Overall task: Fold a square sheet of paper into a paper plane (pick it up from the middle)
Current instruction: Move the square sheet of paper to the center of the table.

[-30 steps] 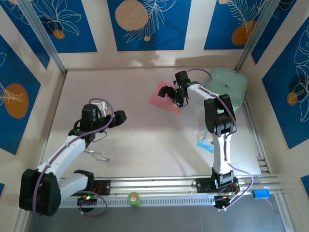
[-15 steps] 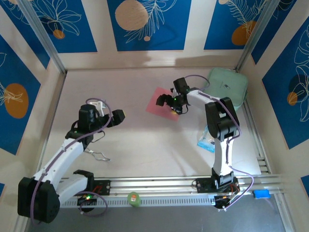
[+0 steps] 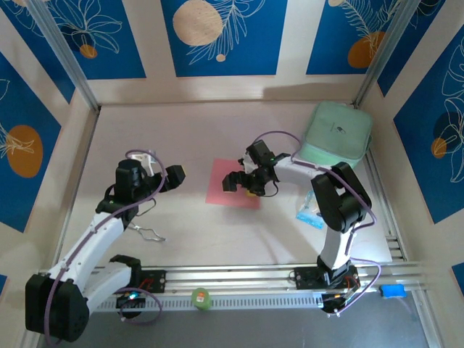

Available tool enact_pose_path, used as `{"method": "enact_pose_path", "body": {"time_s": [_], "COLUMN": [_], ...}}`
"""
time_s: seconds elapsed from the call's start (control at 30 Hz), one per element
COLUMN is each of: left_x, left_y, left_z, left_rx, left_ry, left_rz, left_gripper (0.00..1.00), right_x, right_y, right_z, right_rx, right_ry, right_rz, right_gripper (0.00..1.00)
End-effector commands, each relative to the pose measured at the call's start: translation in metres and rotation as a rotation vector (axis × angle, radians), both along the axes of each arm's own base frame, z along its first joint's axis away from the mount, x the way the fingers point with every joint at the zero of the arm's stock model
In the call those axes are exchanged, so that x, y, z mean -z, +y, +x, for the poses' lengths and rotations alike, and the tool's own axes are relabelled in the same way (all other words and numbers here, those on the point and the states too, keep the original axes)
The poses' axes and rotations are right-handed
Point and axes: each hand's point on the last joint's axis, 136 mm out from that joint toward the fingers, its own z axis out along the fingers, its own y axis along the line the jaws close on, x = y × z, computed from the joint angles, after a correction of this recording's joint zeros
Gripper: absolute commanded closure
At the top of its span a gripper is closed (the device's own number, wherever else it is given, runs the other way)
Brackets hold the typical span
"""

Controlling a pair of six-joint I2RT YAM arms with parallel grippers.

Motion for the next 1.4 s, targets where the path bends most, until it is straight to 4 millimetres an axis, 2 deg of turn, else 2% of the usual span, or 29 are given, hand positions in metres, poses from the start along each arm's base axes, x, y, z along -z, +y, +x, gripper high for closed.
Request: {"method": "enact_pose_path", "body": {"time_s": [0.0,0.1,0.2,0.37,0.57,0.67,0.83,0.97,1.07,1.2,1.27,1.37], "left_x": [0.003,0.006,0.006,0.004,0.001,0.006,0.019,0.024,0.031,0.04,0.044,0.053], "left_y": [0.0,-0.002,-0.001,-0.003,-0.01,-0.015,-0.03,-0.033,-0.035,-0.048,-0.056,-0.07], "left_z": [0.002,0.002,0.002,0.001,0.001,-0.001,-0.012,-0.023,-0.028,-0.034,-0.035,-0.038], "left_rx": [0.003,0.012,0.008,0.025,0.054,0.079,0.128,0.116,0.117,0.147,0.16,0.188], "left_ry": [0.009,0.024,0.031,0.029,0.018,0.04,0.1,0.116,0.15,0.214,0.256,0.334], "left_rz": [-0.007,-0.015,0.001,0.001,-0.038,-0.058,-0.142,-0.153,-0.127,-0.06,-0.022,0.053], "left_gripper": [0.0,0.0,0.0,0.0,0.0,0.0,0.0,0.0,0.01,0.05,0.07,0.13], "right_x": [-0.024,-0.025,-0.019,0.0,0.02,0.028,0.029,0.027,0.015,-0.019,-0.033,-0.045], "right_y": [0.002,0.004,0.004,0.003,-0.002,-0.001,0.007,0.008,0.016,0.031,0.027,0.001], "right_z": [0.023,0.037,0.043,0.04,0.019,0.003,-0.03,-0.042,-0.045,-0.039,-0.03,-0.012], "right_rx": [0.085,0.157,0.193,0.19,0.148,0.099,-0.032,-0.079,-0.087,-0.048,0.006,0.152], "right_ry": [-0.053,-0.037,-0.021,0.029,0.072,0.089,0.088,0.072,0.082,0.057,0.002,-0.071], "right_rz": [0.059,0.088,0.08,0.06,0.039,0.047,0.081,0.088,0.161,0.287,0.276,0.216], "right_gripper": [0.01,0.01,0.01,0.01,0.01,0.02,0.05,0.05,0.05,0.06,0.05,0.03]}}
